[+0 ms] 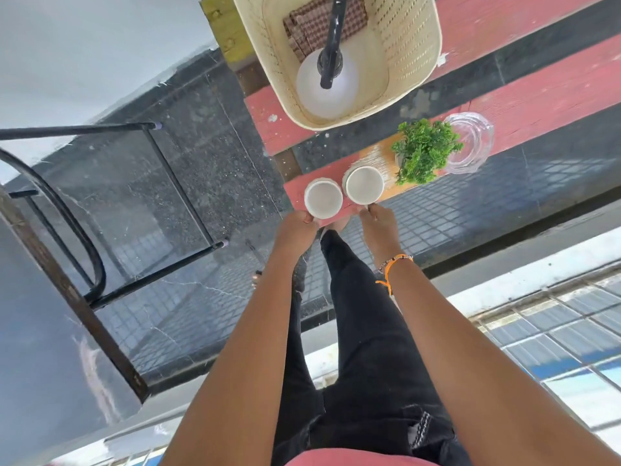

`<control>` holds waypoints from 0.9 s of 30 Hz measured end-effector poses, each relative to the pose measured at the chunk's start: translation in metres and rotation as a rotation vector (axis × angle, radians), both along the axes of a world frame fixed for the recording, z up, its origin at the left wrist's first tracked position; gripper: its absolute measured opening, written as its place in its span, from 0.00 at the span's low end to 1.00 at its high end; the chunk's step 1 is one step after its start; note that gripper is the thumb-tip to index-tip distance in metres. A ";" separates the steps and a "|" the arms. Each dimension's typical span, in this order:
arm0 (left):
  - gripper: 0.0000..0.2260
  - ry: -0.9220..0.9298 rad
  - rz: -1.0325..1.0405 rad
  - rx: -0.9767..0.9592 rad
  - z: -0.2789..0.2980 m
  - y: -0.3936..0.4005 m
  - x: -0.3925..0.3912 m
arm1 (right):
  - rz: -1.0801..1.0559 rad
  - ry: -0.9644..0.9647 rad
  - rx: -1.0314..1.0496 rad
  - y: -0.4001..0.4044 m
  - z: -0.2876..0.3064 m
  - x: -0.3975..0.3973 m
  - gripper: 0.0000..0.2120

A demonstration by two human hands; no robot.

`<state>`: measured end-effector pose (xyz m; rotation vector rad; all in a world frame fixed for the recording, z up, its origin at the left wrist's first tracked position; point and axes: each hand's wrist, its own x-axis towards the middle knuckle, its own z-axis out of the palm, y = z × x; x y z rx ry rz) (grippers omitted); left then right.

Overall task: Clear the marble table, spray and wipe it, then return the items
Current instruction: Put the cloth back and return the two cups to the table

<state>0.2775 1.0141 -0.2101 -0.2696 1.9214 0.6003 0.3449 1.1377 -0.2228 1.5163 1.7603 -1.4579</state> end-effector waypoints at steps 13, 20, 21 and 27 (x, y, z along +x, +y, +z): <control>0.09 0.278 0.416 0.229 0.092 -0.078 0.008 | 0.243 0.271 0.282 -0.069 0.093 -0.016 0.15; 0.11 0.550 0.664 0.441 0.196 -0.178 0.031 | 0.413 0.623 0.400 -0.167 0.201 -0.030 0.12; 0.11 0.596 0.676 0.451 0.209 -0.197 0.034 | 0.436 0.664 0.399 -0.183 0.215 -0.031 0.12; 0.11 0.807 0.771 0.459 0.255 -0.311 0.046 | 0.560 0.827 0.319 -0.283 0.262 -0.036 0.12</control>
